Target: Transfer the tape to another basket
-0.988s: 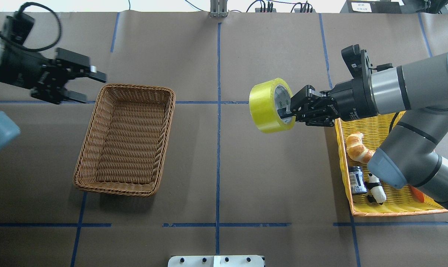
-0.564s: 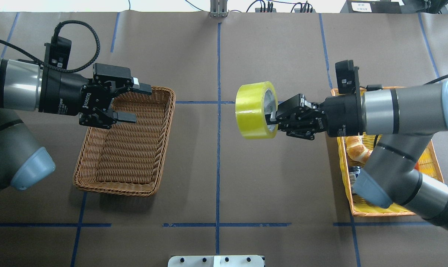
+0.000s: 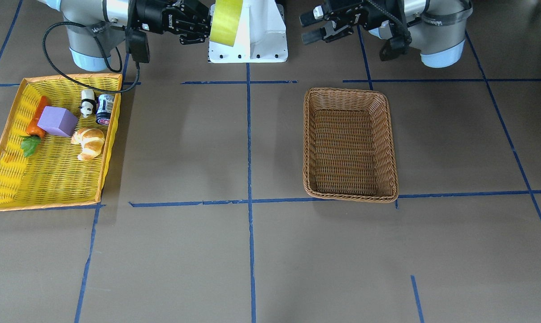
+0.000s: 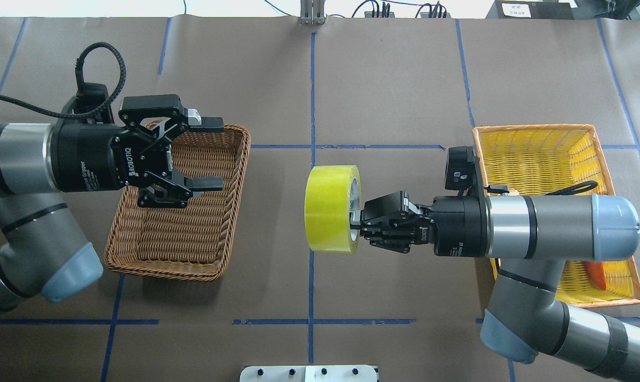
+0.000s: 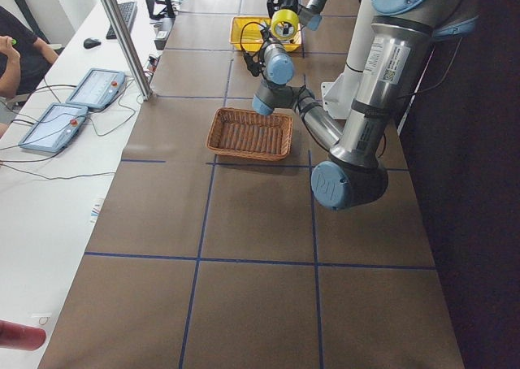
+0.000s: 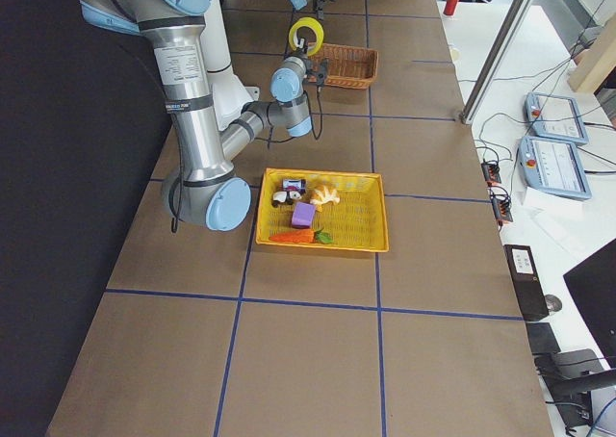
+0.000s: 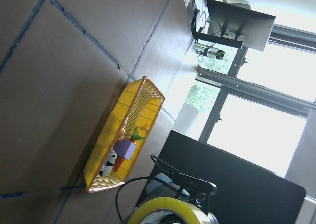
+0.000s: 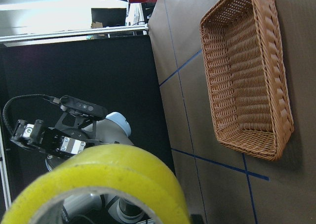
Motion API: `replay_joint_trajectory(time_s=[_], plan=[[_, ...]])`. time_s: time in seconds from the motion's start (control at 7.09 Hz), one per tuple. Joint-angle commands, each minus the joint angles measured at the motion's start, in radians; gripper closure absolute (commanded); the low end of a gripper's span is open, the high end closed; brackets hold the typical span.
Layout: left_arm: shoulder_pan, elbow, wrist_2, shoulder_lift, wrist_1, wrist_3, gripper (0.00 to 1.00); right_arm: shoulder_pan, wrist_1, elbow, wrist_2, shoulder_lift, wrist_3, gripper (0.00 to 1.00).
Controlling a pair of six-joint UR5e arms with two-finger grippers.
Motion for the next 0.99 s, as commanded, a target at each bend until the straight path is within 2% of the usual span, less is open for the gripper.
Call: replay_joint_trajectory(time_s=[0.0, 0.42, 0.71, 0.85], plan=[[0.079, 0.003, 0.054, -0.038, -0.047, -0.039, 0.00, -0.022, 0.007, 0.001, -0.005, 0.004, -0.001, 0.98], [0.130, 0.012, 0.060, -0.069, -0.045, -0.038, 0.00, -0.035, 0.007, 0.003, -0.005, 0.012, -0.001, 0.98], [0.183, 0.023, 0.118, -0.091, -0.045, -0.036, 0.00, -0.054, 0.006, 0.001, -0.006, 0.024, -0.001, 0.98], [0.184, 0.023, 0.118, -0.097, -0.045, -0.038, 0.00, -0.063, 0.006, 0.001, -0.008, 0.027, -0.001, 0.98]])
